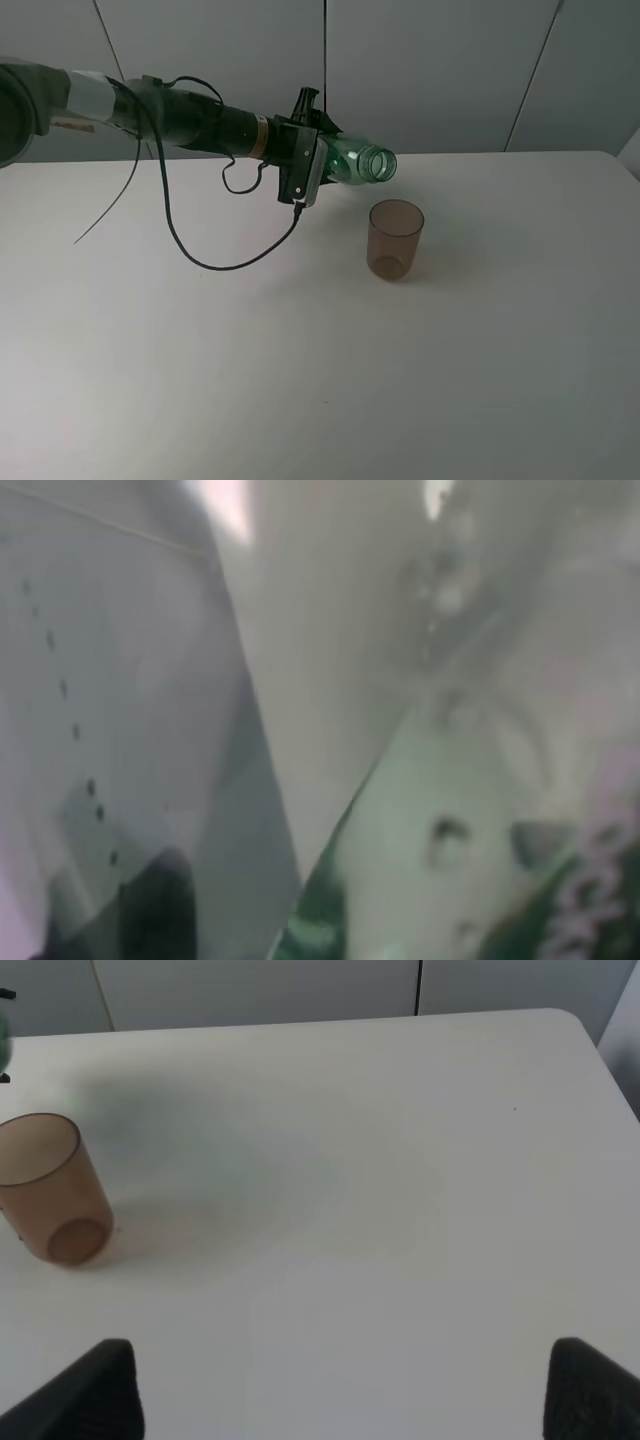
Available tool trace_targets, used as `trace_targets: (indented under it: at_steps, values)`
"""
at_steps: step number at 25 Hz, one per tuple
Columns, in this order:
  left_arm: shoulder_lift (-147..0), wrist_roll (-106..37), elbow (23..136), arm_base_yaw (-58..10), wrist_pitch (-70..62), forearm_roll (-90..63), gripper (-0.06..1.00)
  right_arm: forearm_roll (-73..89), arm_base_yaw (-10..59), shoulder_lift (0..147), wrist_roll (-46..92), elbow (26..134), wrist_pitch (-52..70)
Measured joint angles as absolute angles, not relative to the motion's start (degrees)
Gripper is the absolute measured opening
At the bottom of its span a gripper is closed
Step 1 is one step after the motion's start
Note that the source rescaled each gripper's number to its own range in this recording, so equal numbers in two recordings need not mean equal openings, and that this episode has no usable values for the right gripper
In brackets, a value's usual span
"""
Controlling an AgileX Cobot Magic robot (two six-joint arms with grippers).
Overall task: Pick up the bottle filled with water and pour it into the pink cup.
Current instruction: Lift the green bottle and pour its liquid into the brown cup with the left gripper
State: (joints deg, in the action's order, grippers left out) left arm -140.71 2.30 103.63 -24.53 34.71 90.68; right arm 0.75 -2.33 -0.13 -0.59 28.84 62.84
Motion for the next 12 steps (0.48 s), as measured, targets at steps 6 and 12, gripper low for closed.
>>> trace_targets:
  at_steps: [6,12]
  values:
    - [-141.21,0.64,105.21,-24.53,35.72,90.46,0.01,0.75,-2.33,-0.13,-0.59,28.84,62.84]
    - [-141.33,-1.21,105.21,-24.63,35.84,90.56,0.01,0.75,-2.33,-0.13,-0.59,28.84,62.84]
